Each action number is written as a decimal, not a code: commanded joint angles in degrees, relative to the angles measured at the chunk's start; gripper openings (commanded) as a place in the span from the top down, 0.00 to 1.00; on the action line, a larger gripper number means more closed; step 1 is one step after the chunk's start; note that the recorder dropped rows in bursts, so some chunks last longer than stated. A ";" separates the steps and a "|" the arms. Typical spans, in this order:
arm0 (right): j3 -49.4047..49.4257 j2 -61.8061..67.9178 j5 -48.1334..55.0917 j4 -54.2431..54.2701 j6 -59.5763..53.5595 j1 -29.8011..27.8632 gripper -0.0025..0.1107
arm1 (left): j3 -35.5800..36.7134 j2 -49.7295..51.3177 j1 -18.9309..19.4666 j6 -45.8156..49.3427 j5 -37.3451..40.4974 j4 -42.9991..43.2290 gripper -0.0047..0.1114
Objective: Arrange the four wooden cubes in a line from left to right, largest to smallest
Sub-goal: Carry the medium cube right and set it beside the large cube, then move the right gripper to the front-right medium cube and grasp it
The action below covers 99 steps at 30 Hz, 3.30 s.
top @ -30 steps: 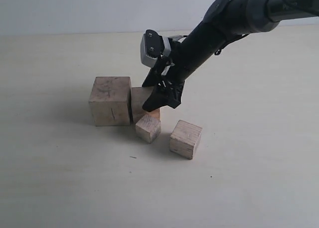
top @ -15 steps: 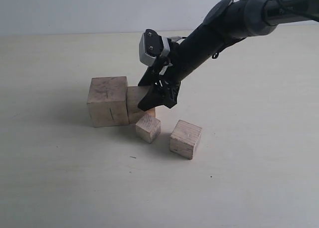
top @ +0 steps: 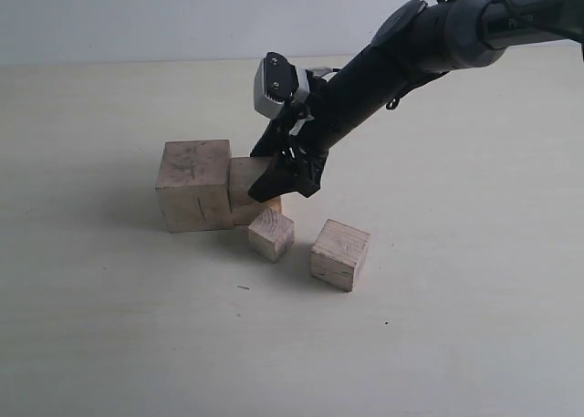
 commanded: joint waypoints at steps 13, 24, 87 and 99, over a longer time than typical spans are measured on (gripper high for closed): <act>0.30 -0.60 1.38 1.58 1.36 0.06 0.21 | 0.16 -0.30 -0.34 0.00 -0.61 -0.04 0.96; 0.30 -17.88 2.91 -20.53 50.49 0.06 0.45 | 0.16 -0.30 -0.34 0.00 -0.61 -0.04 0.96; 26.60 -20.05 -9.85 -32.22 51.14 5.67 0.14 | 0.16 -0.30 -0.34 0.00 -0.61 -0.04 0.96; 26.60 -19.92 -11.38 -35.86 61.05 5.80 0.67 | 0.16 -0.30 -0.34 0.00 -0.61 -0.04 0.96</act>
